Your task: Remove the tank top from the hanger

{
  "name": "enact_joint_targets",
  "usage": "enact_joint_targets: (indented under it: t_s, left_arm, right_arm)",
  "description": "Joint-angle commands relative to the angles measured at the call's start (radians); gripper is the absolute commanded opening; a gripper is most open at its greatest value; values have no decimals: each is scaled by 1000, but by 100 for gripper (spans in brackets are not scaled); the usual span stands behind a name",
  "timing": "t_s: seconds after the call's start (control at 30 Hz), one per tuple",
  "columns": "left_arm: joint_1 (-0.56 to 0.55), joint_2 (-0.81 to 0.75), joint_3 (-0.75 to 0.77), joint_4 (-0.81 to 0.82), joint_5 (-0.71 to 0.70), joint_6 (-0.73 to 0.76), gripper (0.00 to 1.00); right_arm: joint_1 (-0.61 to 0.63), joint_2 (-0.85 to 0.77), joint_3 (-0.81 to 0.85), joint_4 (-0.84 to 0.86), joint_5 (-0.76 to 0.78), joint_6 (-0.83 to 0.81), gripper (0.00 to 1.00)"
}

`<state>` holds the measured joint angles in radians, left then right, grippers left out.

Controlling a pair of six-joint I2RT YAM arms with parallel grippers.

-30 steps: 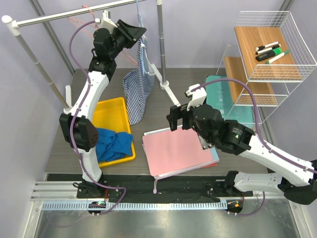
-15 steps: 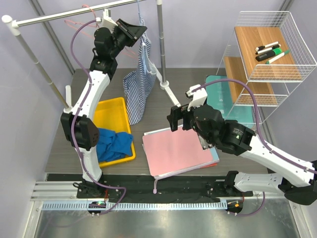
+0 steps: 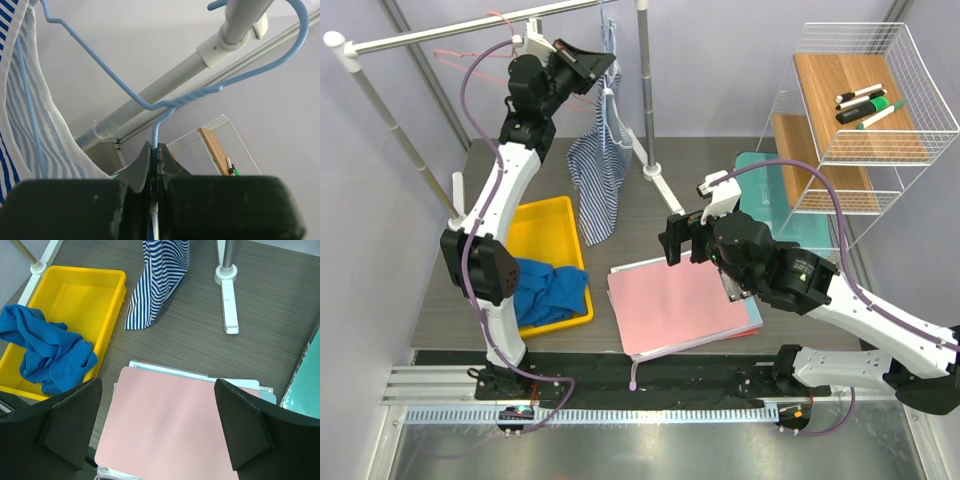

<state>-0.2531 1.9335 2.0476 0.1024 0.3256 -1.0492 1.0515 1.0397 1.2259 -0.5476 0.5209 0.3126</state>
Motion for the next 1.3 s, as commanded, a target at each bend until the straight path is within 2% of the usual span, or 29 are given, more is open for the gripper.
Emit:
enact_joint_targets:
  t_s: [0.0,0.27,0.5,0.87,1.07,1.27]
  left_arm:
    - [-2,-131,-9,83,3,0,0]
    - [-2,-261,-112,89,3,-9,0]
    - [-26,-425,-346,123,-22,-49,0]
    - [-104,-680,-599,138,-40,-70,0]
    - [-117,-801,-691,141,12,-113,0]
    - [-118,-910,-750,113,101,-176,0]
  right_arm:
    - [-2,-24,17,15,-1,3,100]
    - [-2,-23,27,8,-5,6,100]
    - [-2,-27,37,-11,-12,-26,100]
    - [-1,-17,79,3,-70,-112,100]
    - [-1,42,176,12,4,-76,100]
    - [-4,192,401,-46,109,-101,100]
